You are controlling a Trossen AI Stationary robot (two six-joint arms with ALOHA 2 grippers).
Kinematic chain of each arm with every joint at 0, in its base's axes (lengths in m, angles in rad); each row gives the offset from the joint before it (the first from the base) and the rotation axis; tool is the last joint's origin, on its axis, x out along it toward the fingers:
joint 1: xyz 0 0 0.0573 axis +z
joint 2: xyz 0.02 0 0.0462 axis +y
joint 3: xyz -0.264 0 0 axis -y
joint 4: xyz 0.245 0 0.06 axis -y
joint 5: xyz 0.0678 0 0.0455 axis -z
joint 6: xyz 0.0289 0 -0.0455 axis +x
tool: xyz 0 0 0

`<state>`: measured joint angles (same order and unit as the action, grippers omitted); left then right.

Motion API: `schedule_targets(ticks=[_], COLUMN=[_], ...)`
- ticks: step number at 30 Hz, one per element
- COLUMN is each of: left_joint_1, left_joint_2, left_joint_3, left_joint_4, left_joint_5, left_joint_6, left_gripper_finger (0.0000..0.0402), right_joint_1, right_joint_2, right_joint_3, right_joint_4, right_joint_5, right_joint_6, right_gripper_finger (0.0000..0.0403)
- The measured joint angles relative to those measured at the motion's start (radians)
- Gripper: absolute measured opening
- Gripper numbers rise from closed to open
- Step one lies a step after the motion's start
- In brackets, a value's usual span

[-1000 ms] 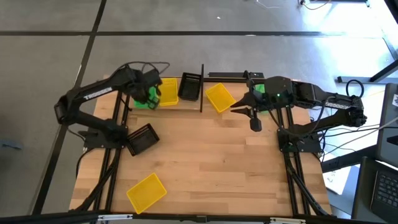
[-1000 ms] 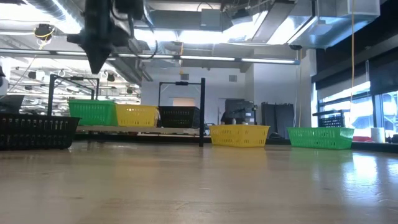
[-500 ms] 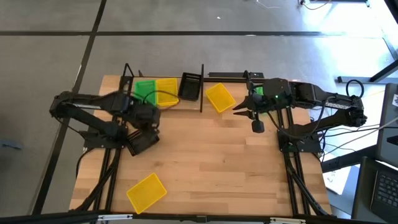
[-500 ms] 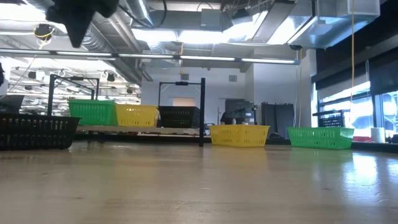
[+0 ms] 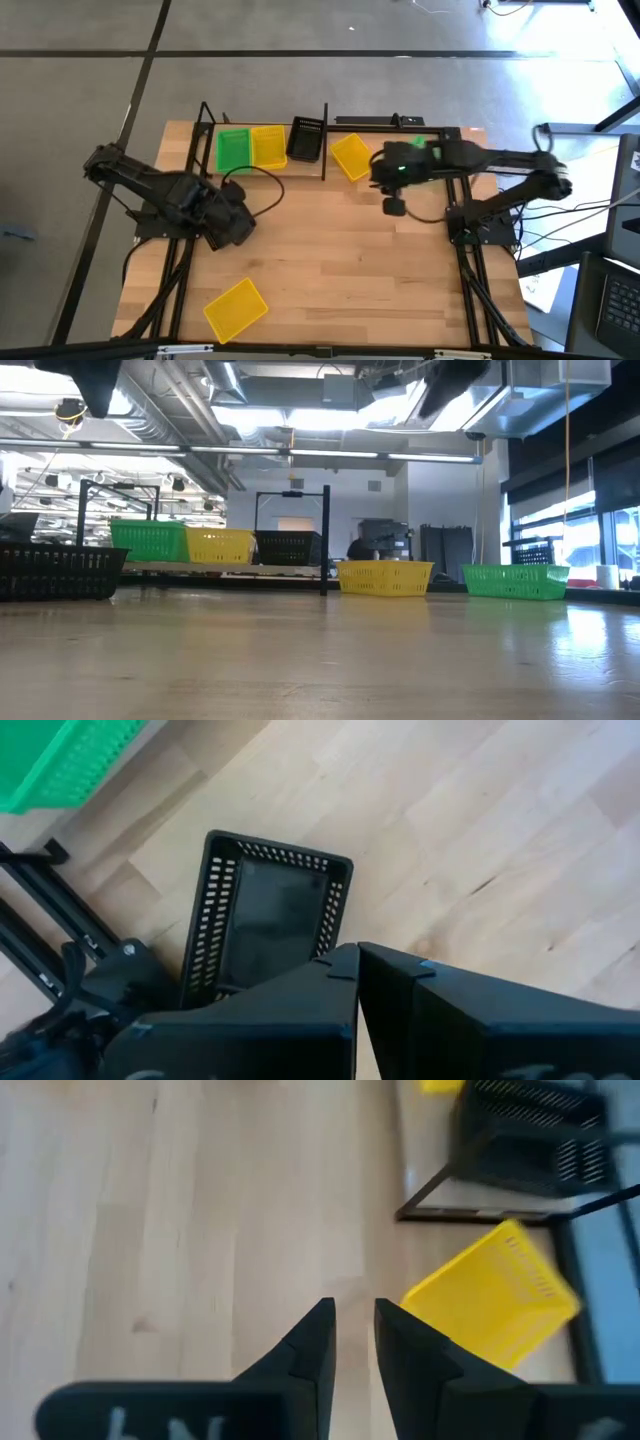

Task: Stack baskets on shelf by color
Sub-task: Stack the top yellow basket on the yellow basket on the shelf

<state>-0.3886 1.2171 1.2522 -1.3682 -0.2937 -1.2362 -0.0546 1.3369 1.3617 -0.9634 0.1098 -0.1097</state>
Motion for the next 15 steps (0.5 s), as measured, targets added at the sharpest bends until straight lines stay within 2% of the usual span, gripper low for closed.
schedule_targets(ticks=[5,15], left_joint_1=[-0.019,-0.07], left_joint_2=[0.0,0.0], left_joint_3=[0.0,0.0], left_joint_4=[0.0,-0.001], left_joint_5=[-0.005,-0.047], left_joint_6=[-0.002,0.002], left_gripper_finger=[0.0,0.0], right_joint_1=[-0.053,-0.231], right_joint_2=[0.142,0.371], right_joint_3=[0.0,0.0], right_joint_4=[0.026,0.155], right_joint_5=[-0.086,-0.112], right_joint_6=[0.076,0.41], right_gripper_finger=[0.0072,0.0072])
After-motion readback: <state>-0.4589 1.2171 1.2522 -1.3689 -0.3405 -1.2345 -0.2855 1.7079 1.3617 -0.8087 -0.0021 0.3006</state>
